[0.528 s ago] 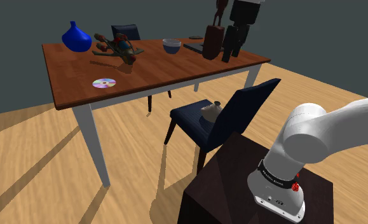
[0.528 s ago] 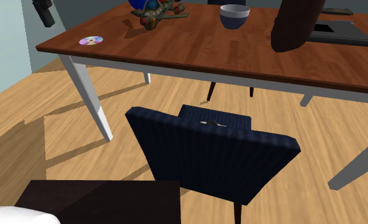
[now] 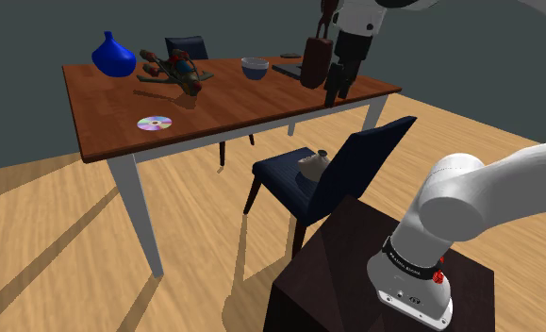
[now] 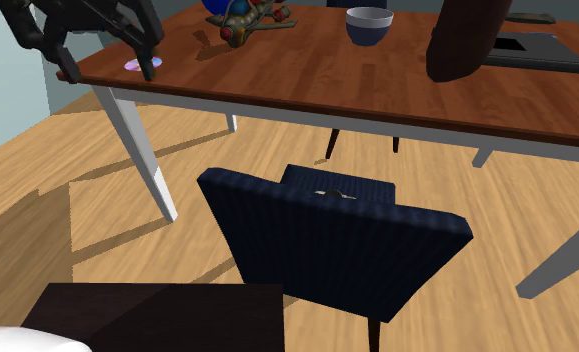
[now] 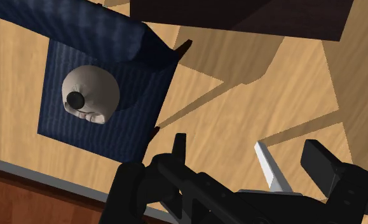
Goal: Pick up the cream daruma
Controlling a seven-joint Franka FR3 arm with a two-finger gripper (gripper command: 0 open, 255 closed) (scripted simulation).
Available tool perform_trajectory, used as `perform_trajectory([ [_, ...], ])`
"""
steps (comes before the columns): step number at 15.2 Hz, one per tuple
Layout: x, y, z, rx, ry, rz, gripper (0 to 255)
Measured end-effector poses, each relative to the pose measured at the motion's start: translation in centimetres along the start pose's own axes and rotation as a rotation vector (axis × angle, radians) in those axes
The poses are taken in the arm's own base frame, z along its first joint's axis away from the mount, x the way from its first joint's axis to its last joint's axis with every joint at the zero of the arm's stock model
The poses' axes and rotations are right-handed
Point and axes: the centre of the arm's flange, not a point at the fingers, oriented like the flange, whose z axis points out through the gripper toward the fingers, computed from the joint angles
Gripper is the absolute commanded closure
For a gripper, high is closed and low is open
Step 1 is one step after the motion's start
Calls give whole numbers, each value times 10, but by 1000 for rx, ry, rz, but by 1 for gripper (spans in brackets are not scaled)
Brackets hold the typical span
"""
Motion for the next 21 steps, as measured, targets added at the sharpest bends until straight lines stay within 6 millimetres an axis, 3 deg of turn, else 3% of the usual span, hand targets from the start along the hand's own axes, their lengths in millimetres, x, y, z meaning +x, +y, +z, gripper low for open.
perform_trajectory([
  [21, 54, 185, 191, -25, 7, 44, 0],
])
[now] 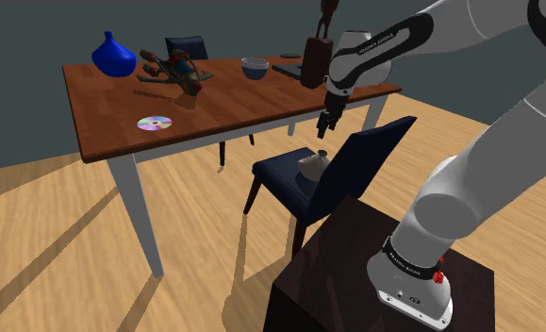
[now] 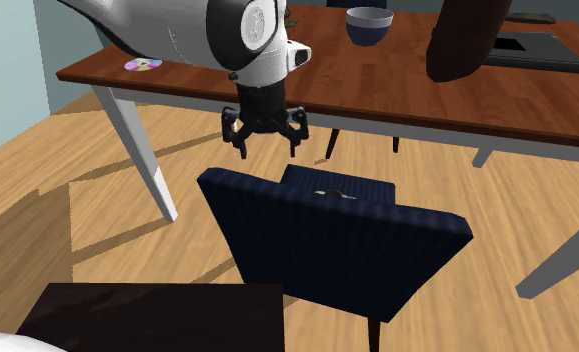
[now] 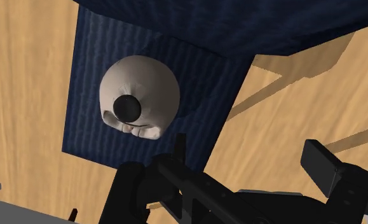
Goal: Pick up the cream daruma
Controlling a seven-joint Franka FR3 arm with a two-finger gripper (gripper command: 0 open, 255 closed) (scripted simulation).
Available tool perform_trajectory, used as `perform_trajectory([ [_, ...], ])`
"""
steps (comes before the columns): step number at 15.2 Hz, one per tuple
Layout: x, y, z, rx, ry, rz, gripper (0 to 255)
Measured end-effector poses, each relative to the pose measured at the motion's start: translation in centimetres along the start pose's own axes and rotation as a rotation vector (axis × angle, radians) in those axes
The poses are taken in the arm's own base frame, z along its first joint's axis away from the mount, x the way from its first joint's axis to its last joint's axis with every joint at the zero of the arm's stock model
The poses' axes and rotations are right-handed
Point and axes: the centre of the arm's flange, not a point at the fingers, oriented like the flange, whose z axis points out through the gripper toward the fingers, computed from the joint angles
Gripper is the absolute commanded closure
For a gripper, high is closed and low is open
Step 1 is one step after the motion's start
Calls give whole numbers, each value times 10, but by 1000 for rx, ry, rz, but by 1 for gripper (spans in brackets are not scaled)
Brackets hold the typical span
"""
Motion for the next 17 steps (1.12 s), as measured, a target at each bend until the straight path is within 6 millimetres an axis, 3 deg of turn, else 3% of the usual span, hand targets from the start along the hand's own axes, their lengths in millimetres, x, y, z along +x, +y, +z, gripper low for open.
perform_trajectory([
  [11, 32, 100, 104, -17, 4, 23, 0],
  [17, 44, 142, 153, -24, 6, 34, 0],
])
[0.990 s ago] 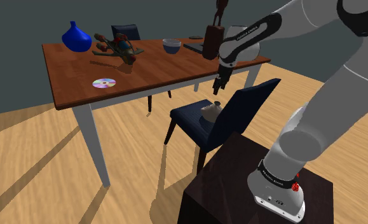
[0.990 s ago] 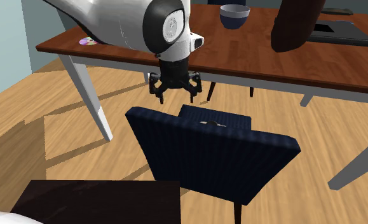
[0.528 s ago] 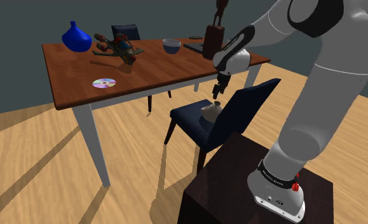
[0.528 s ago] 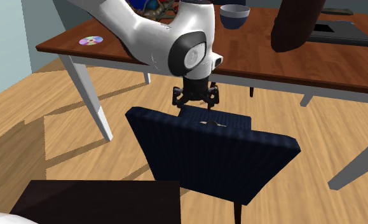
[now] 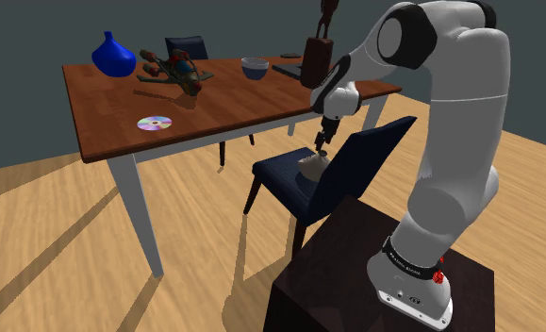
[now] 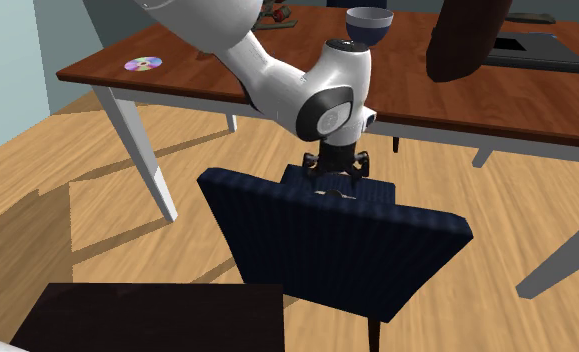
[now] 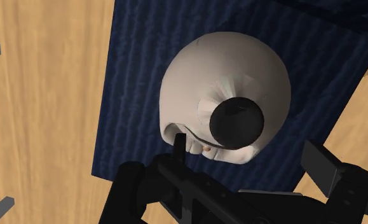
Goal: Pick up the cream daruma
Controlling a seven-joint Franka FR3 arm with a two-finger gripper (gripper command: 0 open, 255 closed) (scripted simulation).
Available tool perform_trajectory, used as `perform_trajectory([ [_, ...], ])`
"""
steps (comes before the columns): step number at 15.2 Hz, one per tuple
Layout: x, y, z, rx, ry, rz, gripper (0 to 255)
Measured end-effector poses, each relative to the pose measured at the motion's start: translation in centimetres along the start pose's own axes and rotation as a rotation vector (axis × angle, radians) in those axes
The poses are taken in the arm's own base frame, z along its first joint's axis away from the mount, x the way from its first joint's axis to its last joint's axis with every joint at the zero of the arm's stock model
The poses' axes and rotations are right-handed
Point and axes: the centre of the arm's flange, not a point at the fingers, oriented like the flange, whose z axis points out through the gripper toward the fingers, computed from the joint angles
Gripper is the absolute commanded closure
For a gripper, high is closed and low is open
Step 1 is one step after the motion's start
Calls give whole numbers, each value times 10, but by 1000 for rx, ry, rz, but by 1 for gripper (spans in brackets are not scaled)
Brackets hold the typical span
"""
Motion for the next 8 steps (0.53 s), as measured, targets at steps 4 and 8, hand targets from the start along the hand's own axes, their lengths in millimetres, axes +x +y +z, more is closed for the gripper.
perform_trajectory([
  [4, 0, 1, 21, 0, 0, 0, 0],
  [8, -1, 1, 39, 0, 0, 0, 255],
])
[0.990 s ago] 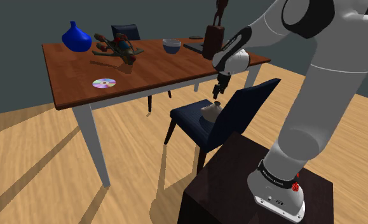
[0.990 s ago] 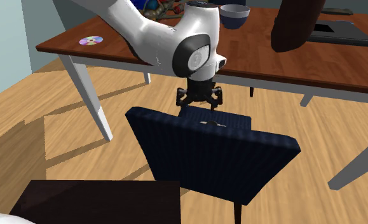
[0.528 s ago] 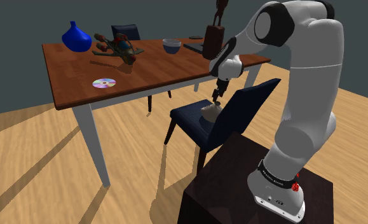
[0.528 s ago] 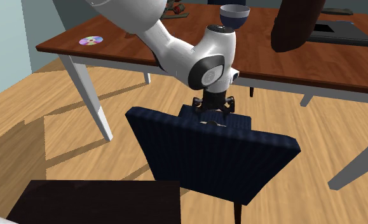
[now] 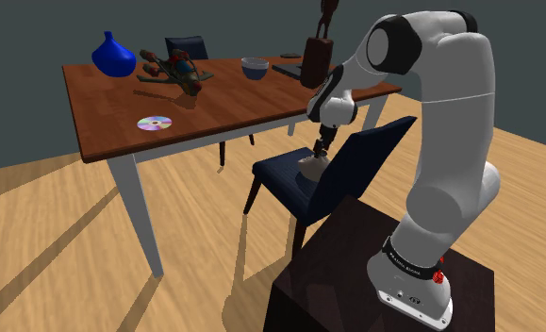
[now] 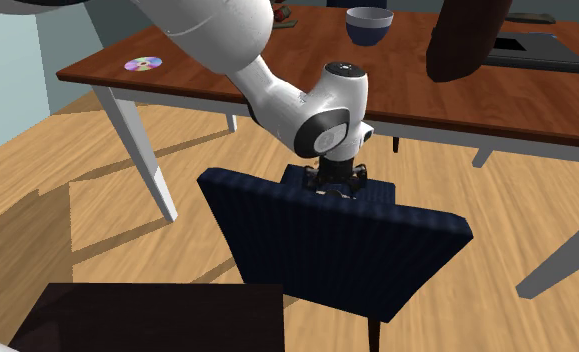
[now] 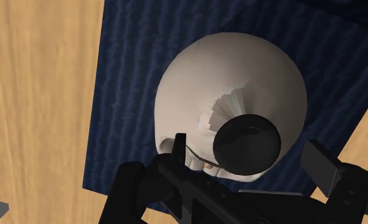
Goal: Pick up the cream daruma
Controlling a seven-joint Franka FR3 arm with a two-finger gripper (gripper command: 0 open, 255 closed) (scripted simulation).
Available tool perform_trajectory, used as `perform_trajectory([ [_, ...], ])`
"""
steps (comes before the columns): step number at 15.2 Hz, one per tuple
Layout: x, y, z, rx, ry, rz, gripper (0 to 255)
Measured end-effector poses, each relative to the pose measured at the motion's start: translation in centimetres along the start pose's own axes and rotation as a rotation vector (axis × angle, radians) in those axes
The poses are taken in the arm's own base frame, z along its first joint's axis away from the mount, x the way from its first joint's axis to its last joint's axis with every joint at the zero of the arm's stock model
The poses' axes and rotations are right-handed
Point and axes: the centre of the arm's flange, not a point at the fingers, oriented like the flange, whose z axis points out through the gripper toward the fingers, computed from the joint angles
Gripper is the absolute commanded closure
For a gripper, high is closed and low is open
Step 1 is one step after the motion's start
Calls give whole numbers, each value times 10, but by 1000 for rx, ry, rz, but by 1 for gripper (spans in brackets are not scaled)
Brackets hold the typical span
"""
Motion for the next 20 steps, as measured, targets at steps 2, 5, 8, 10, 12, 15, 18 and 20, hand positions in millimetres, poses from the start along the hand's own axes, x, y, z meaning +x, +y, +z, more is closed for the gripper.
perform_trajectory([
  [2, 0, 0, 1, 0, 1, 0, 255],
  [5, 0, 0, 1, -1, 2, 0, 255],
  [8, 0, 0, 1, -1, 3, 0, 255],
  [10, 0, 0, 1, -1, 2, 0, 255],
  [12, 1, 1, -4, 1, -1, 0, 255],
  [15, 1, 0, -17, 1, -1, 0, 255],
  [18, 2, 1, -35, 1, -1, 0, 255],
  [20, 2, 2, -45, 1, -1, 0, 255],
])
